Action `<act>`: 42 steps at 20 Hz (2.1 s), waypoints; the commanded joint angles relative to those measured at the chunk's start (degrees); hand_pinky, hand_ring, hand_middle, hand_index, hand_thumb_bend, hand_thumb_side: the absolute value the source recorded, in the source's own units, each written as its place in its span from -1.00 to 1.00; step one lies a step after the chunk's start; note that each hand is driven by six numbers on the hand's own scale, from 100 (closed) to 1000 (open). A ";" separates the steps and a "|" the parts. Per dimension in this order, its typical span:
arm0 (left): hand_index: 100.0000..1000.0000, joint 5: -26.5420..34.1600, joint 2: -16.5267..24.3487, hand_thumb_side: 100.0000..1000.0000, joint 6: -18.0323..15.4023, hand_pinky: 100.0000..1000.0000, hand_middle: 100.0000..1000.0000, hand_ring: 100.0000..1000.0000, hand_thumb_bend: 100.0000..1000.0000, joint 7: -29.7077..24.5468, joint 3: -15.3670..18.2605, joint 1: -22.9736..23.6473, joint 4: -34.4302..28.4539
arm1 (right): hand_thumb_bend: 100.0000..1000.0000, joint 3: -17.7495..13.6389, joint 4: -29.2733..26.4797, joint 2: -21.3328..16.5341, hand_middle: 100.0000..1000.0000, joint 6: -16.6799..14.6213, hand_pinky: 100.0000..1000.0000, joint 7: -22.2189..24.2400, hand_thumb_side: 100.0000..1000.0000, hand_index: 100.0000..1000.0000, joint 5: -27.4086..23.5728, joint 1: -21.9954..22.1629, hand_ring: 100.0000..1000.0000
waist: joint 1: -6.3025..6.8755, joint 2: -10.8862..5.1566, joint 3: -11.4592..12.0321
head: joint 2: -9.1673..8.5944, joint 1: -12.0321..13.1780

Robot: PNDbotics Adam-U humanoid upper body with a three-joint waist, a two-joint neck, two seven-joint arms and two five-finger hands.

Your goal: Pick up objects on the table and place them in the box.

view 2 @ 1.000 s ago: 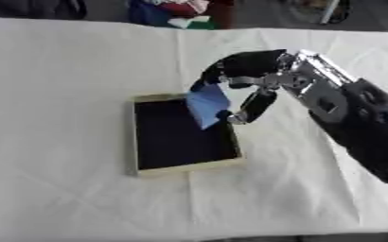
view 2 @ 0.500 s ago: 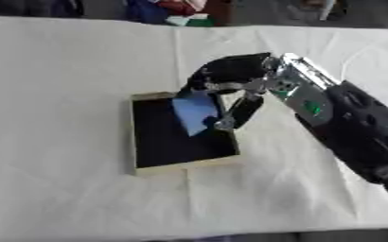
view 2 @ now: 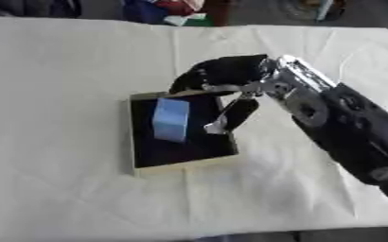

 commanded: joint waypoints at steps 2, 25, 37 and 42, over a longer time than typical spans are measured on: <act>0.24 -0.28 0.18 0.47 -0.04 0.35 -0.19 -0.28 -0.20 -0.11 0.20 -0.75 -1.15 | -0.76 -0.75 -0.67 -1.22 0.92 0.43 0.89 -2.18 0.48 1.00 0.14 -0.16 0.82 | 0.29 -0.77 -0.18 | 0.30 0.03; 0.25 -0.84 0.34 0.49 1.27 0.38 -0.15 -0.24 -0.22 1.03 1.42 0.52 0.96 | -1.00 -19.35 -16.64 -5.45 0.54 11.21 0.33 -20.23 -0.23 0.96 -31.34 8.43 0.67 | 1.60 0.25 -7.53 | -0.67 5.48; 0.28 -1.95 1.11 0.51 2.78 0.42 -0.06 -0.15 -0.28 3.31 2.51 0.02 2.68 | -1.00 -23.71 -17.28 -0.90 0.46 6.52 0.27 -27.49 -0.34 0.88 -33.42 13.68 0.63 | 1.44 -0.39 -10.84 | -1.19 8.66; 0.28 -2.42 2.28 0.51 3.76 0.42 -0.06 -0.15 -0.37 5.26 3.16 -1.32 3.07 | -1.00 -26.30 -17.28 1.01 0.35 5.98 0.18 -32.48 -0.35 0.79 -33.96 17.06 0.52 | 1.65 -1.00 -12.24 | -1.48 10.27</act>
